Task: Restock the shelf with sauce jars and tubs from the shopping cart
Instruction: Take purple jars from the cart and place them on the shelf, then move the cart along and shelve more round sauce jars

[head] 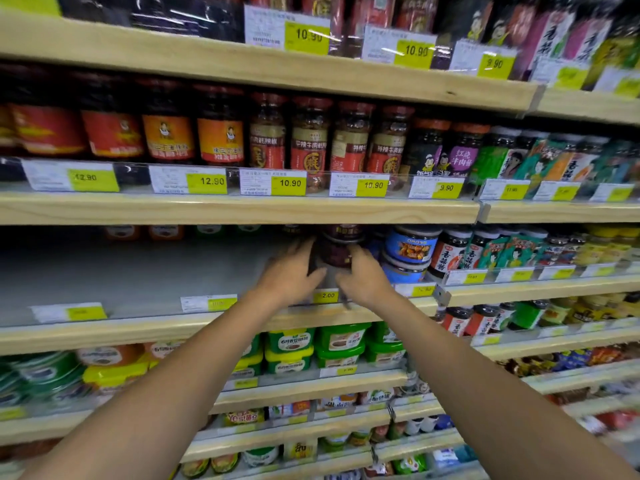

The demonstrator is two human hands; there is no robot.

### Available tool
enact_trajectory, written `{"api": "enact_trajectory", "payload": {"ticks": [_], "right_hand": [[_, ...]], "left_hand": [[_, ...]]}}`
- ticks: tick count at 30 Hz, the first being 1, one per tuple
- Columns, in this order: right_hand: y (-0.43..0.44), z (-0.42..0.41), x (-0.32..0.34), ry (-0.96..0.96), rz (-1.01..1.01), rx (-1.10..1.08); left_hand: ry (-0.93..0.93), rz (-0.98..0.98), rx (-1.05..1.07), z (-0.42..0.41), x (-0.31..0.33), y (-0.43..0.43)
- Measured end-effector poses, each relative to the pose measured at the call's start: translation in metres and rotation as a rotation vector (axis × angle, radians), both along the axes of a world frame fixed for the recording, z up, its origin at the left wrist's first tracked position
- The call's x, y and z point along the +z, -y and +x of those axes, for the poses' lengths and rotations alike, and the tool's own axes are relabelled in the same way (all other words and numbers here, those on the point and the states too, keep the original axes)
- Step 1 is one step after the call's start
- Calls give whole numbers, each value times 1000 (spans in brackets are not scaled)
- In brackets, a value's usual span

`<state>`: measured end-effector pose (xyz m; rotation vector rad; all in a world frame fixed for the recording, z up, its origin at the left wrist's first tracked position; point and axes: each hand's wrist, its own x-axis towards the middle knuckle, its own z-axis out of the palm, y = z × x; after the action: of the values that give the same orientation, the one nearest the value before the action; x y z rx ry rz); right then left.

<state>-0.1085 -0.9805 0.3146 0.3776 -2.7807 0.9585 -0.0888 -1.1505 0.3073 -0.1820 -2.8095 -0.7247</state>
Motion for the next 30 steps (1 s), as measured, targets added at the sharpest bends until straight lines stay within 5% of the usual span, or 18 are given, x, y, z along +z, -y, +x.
{"api": "enact_trajectory", "payload": {"ticks": [4, 10, 23, 30], "right_hand": [[-25, 36, -5, -226, 135, 95], [-108, 83, -20, -361, 262, 36], [-414, 253, -103, 56, 294, -298], [-539, 341, -145, 107, 199, -543]], "left_hand": [[-172, -242, 23, 33, -10, -10], [-218, -336, -92, 69, -30, -71], [84, -276, -455, 176, -124, -359], [192, -309, -698, 210, -155, -496]]}}
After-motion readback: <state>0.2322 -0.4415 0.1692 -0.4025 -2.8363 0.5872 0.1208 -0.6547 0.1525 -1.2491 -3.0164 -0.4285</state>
